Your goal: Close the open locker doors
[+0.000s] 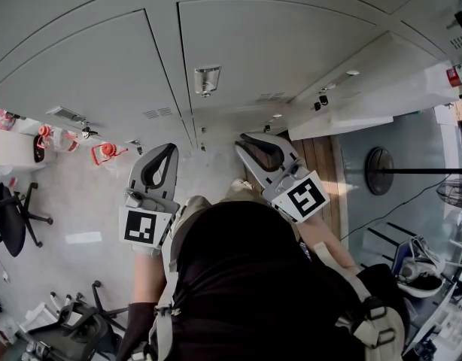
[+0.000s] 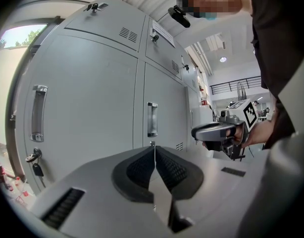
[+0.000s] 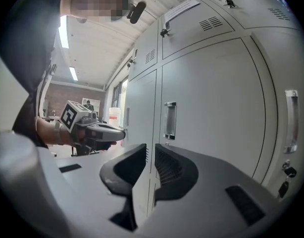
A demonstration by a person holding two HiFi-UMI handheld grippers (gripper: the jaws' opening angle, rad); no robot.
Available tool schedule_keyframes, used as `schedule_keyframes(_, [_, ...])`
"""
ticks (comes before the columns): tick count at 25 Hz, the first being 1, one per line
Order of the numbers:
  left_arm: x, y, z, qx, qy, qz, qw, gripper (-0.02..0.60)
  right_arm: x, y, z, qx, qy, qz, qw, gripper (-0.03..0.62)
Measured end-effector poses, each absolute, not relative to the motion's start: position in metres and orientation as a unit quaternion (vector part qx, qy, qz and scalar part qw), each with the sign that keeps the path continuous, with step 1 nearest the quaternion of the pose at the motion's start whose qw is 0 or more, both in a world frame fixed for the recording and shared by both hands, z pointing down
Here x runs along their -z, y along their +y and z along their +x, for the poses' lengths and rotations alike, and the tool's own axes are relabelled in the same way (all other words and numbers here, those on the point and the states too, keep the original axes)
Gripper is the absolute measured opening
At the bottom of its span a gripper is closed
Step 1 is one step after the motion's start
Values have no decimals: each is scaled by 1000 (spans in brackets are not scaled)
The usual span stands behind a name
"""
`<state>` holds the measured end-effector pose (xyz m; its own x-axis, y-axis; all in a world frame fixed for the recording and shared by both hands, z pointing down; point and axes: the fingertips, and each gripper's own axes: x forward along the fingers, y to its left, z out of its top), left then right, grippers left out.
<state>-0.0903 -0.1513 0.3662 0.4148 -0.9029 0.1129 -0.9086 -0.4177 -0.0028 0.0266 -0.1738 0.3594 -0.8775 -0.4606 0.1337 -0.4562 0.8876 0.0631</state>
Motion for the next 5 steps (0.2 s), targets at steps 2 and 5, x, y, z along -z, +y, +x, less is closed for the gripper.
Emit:
schedule_keyframes(2, [-367,-151,-90,-47,-539,840,32,11,-360,-174,27,14,-969,236,73,66])
schedule_keyframes(5, [-368,-151,-89,-44,-540,840,37,11,-362,-174,29,11,-969,237,75,66])
